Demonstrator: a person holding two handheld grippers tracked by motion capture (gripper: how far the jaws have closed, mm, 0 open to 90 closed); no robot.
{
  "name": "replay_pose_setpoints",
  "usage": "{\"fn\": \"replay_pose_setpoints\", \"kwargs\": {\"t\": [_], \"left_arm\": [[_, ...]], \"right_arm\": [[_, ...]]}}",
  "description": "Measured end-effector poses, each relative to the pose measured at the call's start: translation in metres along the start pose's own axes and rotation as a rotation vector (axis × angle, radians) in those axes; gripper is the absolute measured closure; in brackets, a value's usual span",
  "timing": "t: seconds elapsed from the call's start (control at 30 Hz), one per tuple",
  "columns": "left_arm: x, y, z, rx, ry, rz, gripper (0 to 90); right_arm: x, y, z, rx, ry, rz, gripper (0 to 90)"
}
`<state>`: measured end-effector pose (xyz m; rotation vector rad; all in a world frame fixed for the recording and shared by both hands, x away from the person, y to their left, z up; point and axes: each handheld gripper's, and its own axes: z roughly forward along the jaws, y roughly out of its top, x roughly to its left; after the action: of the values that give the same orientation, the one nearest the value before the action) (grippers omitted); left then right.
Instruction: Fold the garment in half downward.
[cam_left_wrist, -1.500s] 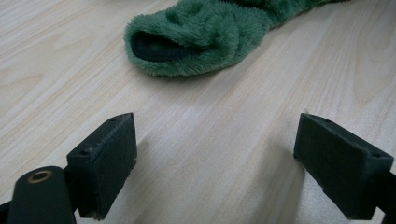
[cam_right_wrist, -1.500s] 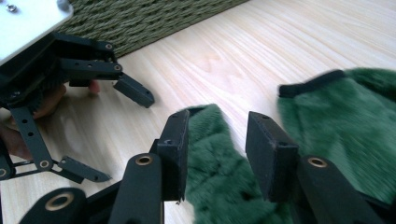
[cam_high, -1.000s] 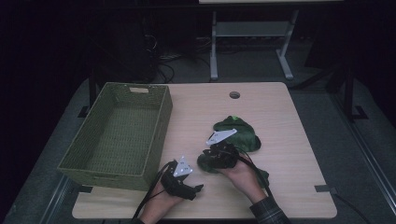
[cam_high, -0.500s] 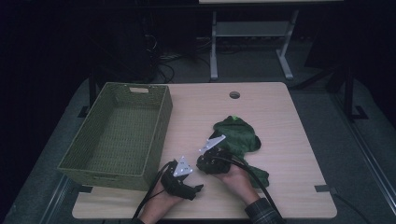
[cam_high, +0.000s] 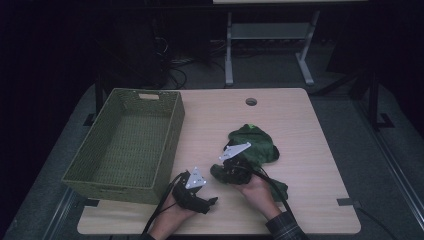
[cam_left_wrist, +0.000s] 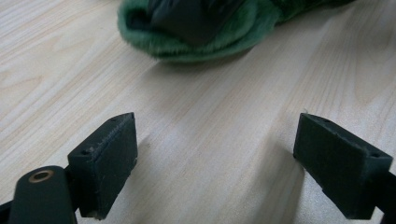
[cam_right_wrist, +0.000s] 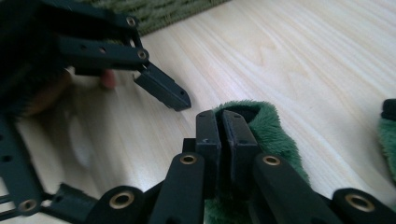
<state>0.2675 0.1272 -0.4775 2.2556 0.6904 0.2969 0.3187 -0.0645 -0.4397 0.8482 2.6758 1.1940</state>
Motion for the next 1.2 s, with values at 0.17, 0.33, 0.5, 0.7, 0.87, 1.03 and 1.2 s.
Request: {"fn": "replay_pose_setpoints", "kwargs": {"t": [0.17,0.33,0.5,0.7,0.87,1.03,1.2], "left_arm": [[0.000,0.000,0.000,-0.004,-0.002,0.000,13.0],[0.001,0.000,0.000,0.000,-0.003,0.006,13.1],[0.001,0.001,0.000,0.001,-0.003,0.003,13.1],[0.000,0.000,0.000,-0.001,-0.005,-0.001,13.1],[0.000,0.000,0.001,-0.004,-0.005,-0.005,13.1],[0.000,0.000,0.001,-0.002,-0.005,-0.004,13.1],[0.000,0.000,0.001,-0.002,-0.005,-0.003,13.1]], "right_arm": [[-0.001,-0.002,-0.021,-0.069,0.009,0.015,85.3],[-0.008,-0.007,-0.040,-0.115,-0.007,0.026,85.0],[-0.015,-0.013,-0.057,-0.145,-0.028,0.048,84.7],[-0.021,-0.029,-0.074,-0.160,-0.047,0.078,84.5],[-0.026,-0.044,-0.087,-0.168,-0.068,0.117,84.0],[-0.034,-0.060,-0.087,-0.128,-0.096,0.164,82.2],[-0.038,-0.072,-0.092,-0.085,-0.152,0.177,76.4]]}}
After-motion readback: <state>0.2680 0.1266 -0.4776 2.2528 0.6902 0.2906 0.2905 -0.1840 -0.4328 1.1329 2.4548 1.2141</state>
